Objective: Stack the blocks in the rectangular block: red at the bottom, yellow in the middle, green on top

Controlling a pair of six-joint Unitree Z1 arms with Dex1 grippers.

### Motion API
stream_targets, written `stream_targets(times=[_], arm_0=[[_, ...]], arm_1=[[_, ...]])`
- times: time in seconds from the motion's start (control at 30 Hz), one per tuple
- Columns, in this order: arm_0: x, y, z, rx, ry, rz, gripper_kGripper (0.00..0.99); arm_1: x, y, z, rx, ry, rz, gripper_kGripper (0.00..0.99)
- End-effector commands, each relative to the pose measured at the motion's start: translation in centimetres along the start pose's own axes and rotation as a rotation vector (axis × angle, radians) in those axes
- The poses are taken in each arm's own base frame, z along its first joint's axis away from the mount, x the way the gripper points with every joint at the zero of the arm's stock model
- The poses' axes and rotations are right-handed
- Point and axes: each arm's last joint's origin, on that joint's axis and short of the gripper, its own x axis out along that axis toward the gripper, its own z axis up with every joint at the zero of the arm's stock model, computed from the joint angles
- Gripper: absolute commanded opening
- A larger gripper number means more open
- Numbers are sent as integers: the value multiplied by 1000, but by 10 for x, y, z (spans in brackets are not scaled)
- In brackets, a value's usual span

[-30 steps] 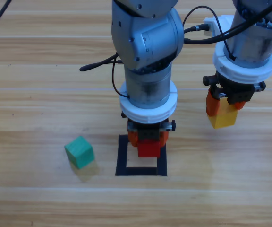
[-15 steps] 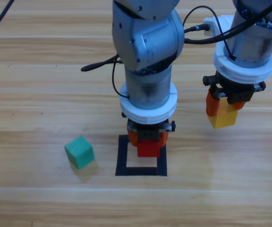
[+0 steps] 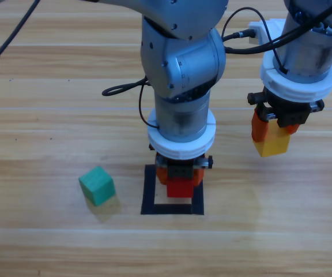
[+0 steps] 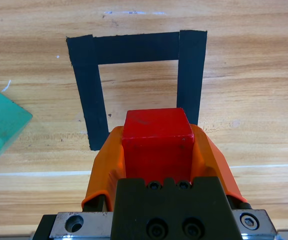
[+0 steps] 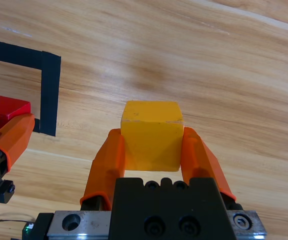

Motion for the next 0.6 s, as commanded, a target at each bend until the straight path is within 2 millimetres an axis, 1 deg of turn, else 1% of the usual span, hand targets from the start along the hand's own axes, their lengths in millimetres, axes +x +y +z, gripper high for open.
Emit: stream_targets(times=[0.03, 0.23, 0.43, 0.6], arm_0=[[36, 5, 1, 1, 24, 65, 0], [40, 9, 2, -3, 23, 61, 0], [39, 8, 2, -11, 18, 57, 0], [43, 7, 3, -19, 13, 59, 0]], arm_1=[[-1, -15, 2, 23, -9, -7, 110], [1, -14, 2, 21, -8, -8, 110], [1, -15, 2, 23, -8, -8, 110], [1, -15, 2, 23, -11, -8, 110]])
